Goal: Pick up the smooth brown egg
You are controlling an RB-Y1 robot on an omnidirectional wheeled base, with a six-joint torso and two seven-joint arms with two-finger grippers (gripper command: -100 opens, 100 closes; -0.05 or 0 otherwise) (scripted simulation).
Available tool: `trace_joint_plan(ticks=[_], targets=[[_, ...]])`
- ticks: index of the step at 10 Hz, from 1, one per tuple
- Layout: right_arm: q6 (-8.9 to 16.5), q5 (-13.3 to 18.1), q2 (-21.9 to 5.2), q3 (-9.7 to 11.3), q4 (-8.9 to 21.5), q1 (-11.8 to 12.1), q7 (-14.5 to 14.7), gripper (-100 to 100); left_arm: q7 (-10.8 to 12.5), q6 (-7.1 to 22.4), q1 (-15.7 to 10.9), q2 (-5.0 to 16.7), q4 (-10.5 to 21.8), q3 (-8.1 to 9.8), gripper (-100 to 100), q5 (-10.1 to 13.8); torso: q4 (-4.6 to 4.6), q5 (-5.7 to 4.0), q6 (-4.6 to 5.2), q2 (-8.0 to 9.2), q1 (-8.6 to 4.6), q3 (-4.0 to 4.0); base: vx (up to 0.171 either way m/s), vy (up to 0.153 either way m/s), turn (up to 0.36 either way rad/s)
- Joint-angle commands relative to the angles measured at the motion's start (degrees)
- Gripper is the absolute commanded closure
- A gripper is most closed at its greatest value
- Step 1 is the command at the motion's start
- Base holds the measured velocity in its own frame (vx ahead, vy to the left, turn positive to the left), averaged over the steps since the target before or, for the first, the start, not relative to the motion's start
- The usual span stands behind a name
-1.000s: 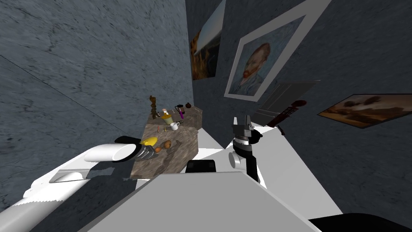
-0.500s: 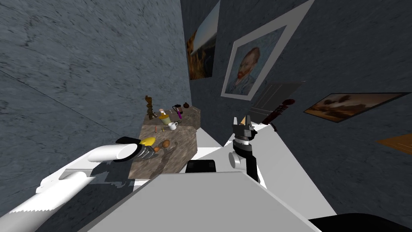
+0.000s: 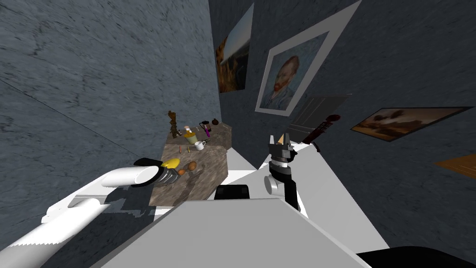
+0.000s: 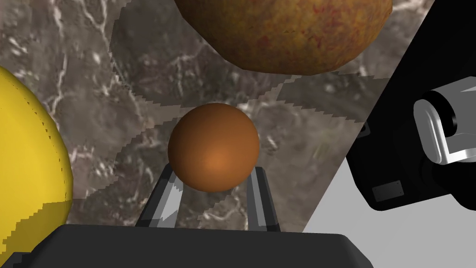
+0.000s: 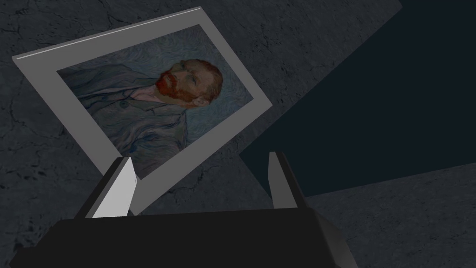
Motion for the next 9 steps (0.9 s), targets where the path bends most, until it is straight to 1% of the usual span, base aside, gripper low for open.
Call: trace_joint_plan(ticks=[1,2,4,7,8,9], targets=[[0.0,0.0,0.0,0.0,0.0,0.0,0.0,0,0.0,0.0,0.0,0.0,0.0,0.00,0,0.0,0.00,0.00,0.00,0.00,0.00,0.00,0.000,0.000,0.000],[0.0,0.0,0.0,0.0,0.0,0.0,0.0,0,0.5,0.7,0.6,0.3,-1.8,0.18,100,0.4,0.00,0.00,0.00,0.00,0.00,0.00,0.032,0.005,0.121],[0.0,0.0,0.0,0.0,0.0,0.0,0.0,0,0.8,1.2,1.4,0.7,-3.6,0.43,100,0.9,-0.02,-0.02,-0.03,-0.12,0.00,-0.06,0.050,0.008,0.106],[0.0,0.0,0.0,0.0,0.0,0.0,0.0,0,1.7,2.7,3.2,1.5,-7.9,1.05,100,2.1,-0.03,-0.02,0.00,-0.17,0.01,-0.09,0.055,0.011,0.106],[0.0,0.0,0.0,0.0,0.0,0.0,0.0,0,1.3,2.3,3.1,1.4,-7.0,1.24,100,2.1,-0.03,-0.03,-0.02,-0.18,0.00,-0.10,0.026,0.002,0.027],[0.0,0.0,0.0,0.0,0.0,0.0,0.0,0,1.3,2.4,3.2,1.5,-7.2,1.32,0,2.1,-0.03,0.00,0.03,-0.12,0.00,-0.07,0.000,0.000,0.000]])
